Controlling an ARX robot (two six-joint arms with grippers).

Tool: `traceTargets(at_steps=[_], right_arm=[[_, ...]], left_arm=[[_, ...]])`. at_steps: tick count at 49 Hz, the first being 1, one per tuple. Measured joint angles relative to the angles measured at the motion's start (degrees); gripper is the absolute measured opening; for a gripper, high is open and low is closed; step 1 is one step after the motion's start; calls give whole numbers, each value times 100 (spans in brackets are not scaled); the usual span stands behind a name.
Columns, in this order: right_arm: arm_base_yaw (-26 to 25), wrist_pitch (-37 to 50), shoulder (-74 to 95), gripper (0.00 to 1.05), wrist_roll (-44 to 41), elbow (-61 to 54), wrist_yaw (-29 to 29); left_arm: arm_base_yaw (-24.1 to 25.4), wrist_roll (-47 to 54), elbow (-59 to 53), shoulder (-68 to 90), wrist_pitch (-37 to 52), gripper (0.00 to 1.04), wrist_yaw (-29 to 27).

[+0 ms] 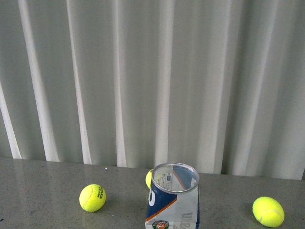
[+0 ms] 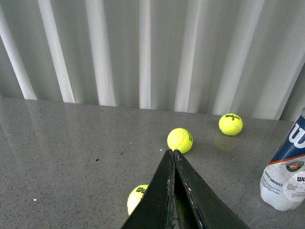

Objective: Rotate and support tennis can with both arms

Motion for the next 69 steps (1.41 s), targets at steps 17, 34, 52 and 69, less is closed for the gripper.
traceTargets(at_steps=[17,34,52,69], right_arm=[[0,0,0,98,0,0,0],[0,0,0,98,0,0,0],[0,0,0,98,2,0,0],[0,0,0,98,2,0,0]], left_arm=[[0,0,2,-1060,-1097,4,0],[0,-4,2,-1062,-1106,45,0],[0,0,2,-1064,-1106,98,0],[0,0,2,-1064,-1106,98,0]])
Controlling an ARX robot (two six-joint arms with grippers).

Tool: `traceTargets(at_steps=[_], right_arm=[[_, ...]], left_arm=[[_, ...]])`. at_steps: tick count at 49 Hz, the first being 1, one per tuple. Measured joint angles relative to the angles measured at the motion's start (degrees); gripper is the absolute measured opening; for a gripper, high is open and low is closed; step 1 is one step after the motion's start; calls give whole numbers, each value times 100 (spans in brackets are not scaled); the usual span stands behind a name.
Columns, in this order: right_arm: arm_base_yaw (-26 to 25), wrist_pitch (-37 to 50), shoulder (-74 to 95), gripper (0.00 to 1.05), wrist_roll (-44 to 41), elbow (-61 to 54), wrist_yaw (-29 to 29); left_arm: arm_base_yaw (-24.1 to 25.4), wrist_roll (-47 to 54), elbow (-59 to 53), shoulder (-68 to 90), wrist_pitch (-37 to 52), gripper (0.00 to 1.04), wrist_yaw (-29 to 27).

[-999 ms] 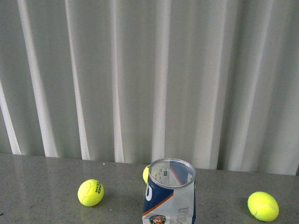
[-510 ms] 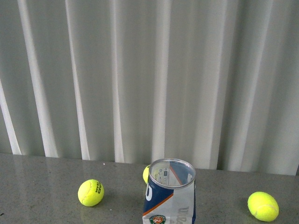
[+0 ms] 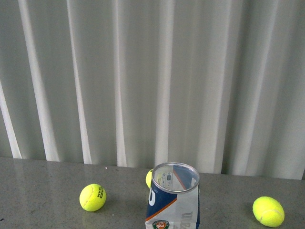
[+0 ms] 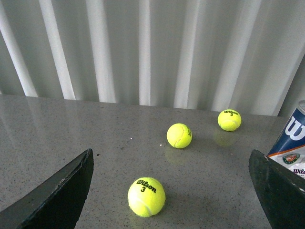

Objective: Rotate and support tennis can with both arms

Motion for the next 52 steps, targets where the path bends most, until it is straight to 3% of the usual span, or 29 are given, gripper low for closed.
traceTargets(at_steps=[52], right_arm=[[0,0,-2,98,0,0,0]], left_arm=[[0,0,0,0,0,98,0]])
